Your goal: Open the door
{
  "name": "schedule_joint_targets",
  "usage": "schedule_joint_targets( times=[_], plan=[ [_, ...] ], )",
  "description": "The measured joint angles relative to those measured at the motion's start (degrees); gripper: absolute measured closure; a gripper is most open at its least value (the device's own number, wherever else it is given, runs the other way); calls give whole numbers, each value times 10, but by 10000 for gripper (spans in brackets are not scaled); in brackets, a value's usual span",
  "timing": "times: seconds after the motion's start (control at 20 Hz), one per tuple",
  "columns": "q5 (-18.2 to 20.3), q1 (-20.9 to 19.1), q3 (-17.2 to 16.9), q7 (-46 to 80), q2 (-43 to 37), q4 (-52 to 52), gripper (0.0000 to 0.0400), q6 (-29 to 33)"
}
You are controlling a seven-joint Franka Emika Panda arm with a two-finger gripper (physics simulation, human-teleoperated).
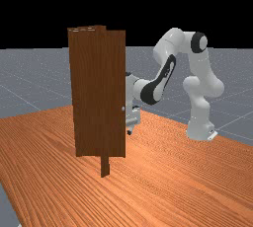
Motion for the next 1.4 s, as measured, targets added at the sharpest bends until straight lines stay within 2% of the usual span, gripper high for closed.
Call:
schedule_joint_targets(
  times=[0.05, 0.1, 0.15, 0.25, 0.3, 0.4, 0.65, 0.7, 0.75, 0.85, 0.9, 0.95, 1.0, 1.05, 1.2, 1.25, 1.3, 1.35, 1.4],
  plan=[
    [0, 0, 0, 0, 0, 0, 157, 0],
    [0, 0, 0, 0, 0, 0, 252, 0],
    [0, 0, 0, 0, 0, 0, 310, 0],
    [0, 0, 0, 0, 0, 0, 367, 0],
    [-13, 5, -5, 11, 0, 0, 380, 0],
    [-7, 3, -3, 5, 0, 0, 393, 0],
    [-2, 1, -1, 1, 5, 7, 399, -11],
    [-24, 10, -10, 19, 3, 1, 400, -1],
    [-73, 30, -28, 63, -2, -7, 400, -5],
    [-90, 32, -29, 78, -42, -69, 400, 16],
    [-64, 20, -19, 53, -78, -123, 400, 40],
    [-32, 11, -11, 22, -109, -161, 400, 15],
    [-40, 15, -18, 108, -163, -239, 400, 65],
    [-45, 11, -17, 144, -204, -292, 400, 74],
    [-60, -1, -11, 139, -301, -405, 400, 90],
    [-166, -15, 14, 175, -317, -421, 400, 74],
    [-150, -16, 11, 157, -331, -438, 400, 84],
    [-81, -5, -9, 119, -342, -449, 400, 95],
    [-79, -3, -6, 122, -343, -450, 400, 94]
  ],
)
